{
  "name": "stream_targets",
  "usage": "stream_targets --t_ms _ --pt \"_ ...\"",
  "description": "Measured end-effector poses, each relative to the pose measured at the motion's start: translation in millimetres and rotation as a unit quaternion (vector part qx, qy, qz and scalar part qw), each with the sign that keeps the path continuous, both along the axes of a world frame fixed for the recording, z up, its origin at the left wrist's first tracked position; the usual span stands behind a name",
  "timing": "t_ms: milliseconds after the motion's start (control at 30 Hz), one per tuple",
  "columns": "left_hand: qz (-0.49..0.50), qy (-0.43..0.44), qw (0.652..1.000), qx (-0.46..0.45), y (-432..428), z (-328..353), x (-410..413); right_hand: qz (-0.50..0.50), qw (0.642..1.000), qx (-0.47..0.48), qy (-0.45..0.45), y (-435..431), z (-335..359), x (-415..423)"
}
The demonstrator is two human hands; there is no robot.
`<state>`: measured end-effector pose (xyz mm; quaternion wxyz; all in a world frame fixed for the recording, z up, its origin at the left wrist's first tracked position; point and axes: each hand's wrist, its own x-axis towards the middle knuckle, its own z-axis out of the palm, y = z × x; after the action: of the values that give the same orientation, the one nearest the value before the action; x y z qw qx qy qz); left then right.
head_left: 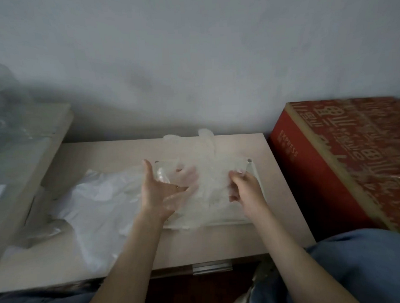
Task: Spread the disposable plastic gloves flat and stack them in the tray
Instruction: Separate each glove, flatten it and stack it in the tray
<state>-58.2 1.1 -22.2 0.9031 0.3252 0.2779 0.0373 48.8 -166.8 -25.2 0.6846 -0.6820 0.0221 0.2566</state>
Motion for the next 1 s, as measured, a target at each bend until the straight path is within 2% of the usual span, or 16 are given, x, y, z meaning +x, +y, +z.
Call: stream_targets --t_ms 33,100,167,333,467,533,600,700,767,867,933,1000 --pt "0.001 0.007 1.000 -0.004 4 0 -1 -0.005 0.998 -0.054 -0.031 -5 -5 1" --pt "-0.059 0.040 0.986 0.150 2 -8 1 -0.007 0.987 -0.133 -0.084 -14 -14 3" --pt "-0.105 0.131 0.949 0.267 0 -16 4 -0.004 0.977 -0.178 -0.114 -19 -21 4" --pt "-0.062 0.215 0.912 0.343 -3 -24 5 0.013 0.960 -0.230 -0.160 -21 -34 4" --pt "-0.111 0.257 0.918 0.280 -8 -13 5 0.056 0.953 -0.241 -0.175 -23 -35 3" --pt "-0.151 0.249 0.911 0.291 -11 -11 4 0.082 0.944 -0.255 -0.195 -24 -34 1" --pt "-0.166 0.232 0.893 0.348 -13 -17 4 0.102 0.936 -0.263 -0.211 -24 -31 0" --pt "-0.135 0.205 0.891 0.381 -16 -25 6 0.112 0.926 -0.279 -0.226 -24 -31 -1" --pt "-0.106 0.205 0.916 0.329 -15 -28 6 0.091 0.934 -0.261 -0.227 -25 -32 -1" --pt "-0.081 0.180 0.973 0.118 -13 -25 6 0.080 0.951 -0.211 -0.213 -26 -30 0" --pt "-0.051 0.133 0.989 0.026 -12 -19 6 0.090 0.955 -0.189 -0.209 -25 -29 1" --pt "-0.017 0.097 0.995 -0.014 -11 -14 6 0.098 0.959 -0.179 -0.196 -24 -30 2"
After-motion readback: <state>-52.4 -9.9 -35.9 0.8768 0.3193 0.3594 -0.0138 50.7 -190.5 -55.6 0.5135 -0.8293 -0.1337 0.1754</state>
